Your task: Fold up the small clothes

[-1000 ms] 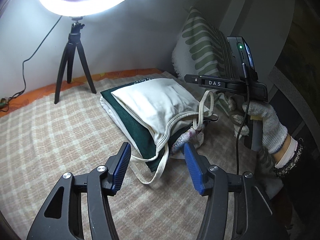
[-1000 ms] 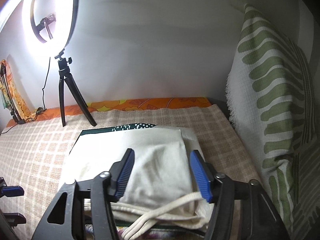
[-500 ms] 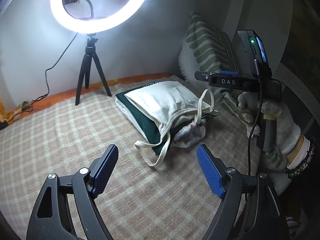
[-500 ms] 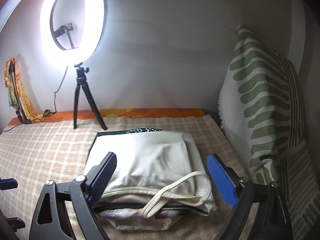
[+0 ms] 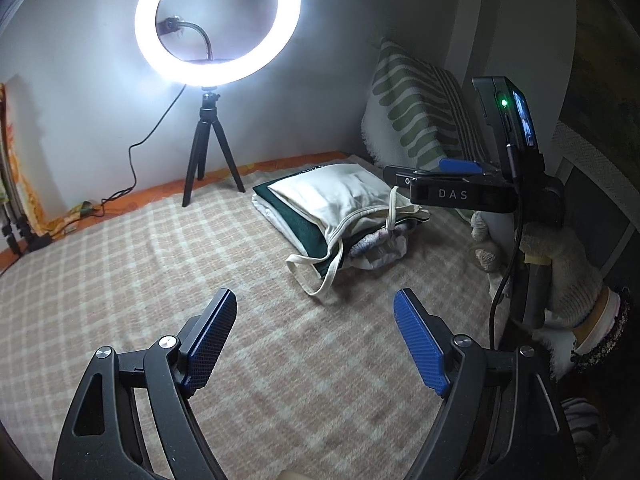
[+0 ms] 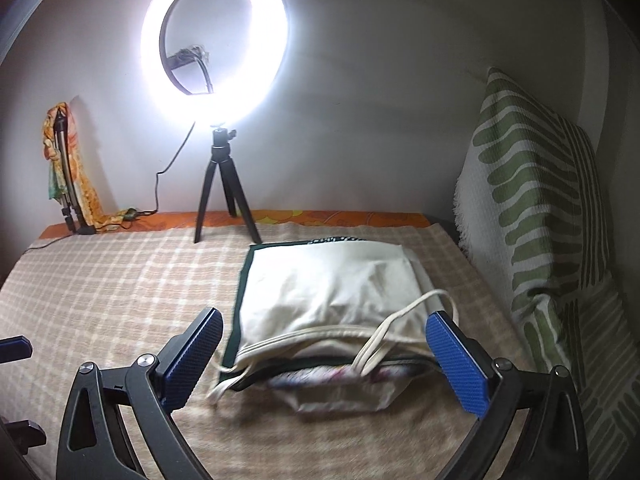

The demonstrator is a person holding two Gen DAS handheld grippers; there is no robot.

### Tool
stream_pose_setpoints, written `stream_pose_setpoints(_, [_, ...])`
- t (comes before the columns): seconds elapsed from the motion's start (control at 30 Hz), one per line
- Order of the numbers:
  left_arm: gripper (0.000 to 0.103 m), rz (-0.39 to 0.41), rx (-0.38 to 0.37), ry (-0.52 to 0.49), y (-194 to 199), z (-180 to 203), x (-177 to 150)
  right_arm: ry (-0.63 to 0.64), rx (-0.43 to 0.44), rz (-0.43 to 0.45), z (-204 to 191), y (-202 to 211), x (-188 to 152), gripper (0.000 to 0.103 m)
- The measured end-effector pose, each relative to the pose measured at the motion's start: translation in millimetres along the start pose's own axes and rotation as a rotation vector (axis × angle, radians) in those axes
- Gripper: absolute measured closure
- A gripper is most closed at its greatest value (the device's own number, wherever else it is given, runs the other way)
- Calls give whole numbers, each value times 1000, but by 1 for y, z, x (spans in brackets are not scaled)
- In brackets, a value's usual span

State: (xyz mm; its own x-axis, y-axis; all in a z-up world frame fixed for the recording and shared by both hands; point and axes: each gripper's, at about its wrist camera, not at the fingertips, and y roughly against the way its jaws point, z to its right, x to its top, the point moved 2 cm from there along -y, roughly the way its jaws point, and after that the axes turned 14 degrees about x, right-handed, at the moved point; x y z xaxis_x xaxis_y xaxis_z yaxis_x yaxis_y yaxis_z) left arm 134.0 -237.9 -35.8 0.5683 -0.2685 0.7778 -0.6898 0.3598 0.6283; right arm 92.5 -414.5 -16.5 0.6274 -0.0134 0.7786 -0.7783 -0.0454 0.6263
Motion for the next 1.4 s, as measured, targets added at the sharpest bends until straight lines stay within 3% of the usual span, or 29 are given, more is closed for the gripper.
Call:
stream_pose_setpoints(0.6, [22,56,48,32,40,-28,-29,-27,2,46,-56,26,-39,0])
stream_pose_setpoints(0.77, [1,79,76,52,41,-40,-36,-37,-9,56,-63,22,-51,0])
stream_pose_setpoints(1.1, [1,50,150,80,31,-64,-47,3,-13,46,-79,2,-64,0])
stream_pose_setpoints(1.4, [1,43,169,78,33,-70,-49,38,-6,51,-88,1,-65,0])
